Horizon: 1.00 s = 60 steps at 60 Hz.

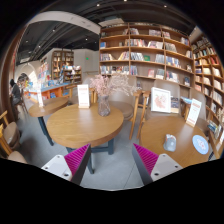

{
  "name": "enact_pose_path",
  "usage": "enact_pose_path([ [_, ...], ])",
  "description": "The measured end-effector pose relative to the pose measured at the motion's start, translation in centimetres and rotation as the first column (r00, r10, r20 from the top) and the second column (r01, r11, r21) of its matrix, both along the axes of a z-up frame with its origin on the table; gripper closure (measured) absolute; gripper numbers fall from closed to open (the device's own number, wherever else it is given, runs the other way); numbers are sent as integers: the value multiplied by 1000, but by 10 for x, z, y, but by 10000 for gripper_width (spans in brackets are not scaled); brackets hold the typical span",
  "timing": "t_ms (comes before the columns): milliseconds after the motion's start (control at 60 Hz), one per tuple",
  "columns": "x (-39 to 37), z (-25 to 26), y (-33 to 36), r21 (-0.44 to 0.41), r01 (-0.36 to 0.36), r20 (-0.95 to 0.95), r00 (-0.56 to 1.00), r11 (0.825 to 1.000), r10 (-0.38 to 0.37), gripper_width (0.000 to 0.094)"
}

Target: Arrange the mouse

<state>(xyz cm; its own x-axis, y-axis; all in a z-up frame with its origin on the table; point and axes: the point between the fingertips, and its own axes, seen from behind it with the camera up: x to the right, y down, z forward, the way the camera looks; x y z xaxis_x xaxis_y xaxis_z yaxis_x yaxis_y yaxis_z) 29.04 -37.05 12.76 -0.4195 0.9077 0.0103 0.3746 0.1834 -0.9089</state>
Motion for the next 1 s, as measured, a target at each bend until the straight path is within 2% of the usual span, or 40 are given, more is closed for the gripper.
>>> enact_pose_path([
  [233,-12,-2,30,10,40,-4,999,999,-40,82],
  [417,-40,-7,89,32,125,-6,992,992,-125,83],
  [567,-55,-12,145,54,211,-11,977,976,-211,79],
  [733,-70,-21,202,62,305,-1,952,950,-306,76],
  [917,-85,-32,234,82,346,-3,938,935,-347,75],
  [1000,-92,-40,240,85,344,5,938,935,-345,80],
])
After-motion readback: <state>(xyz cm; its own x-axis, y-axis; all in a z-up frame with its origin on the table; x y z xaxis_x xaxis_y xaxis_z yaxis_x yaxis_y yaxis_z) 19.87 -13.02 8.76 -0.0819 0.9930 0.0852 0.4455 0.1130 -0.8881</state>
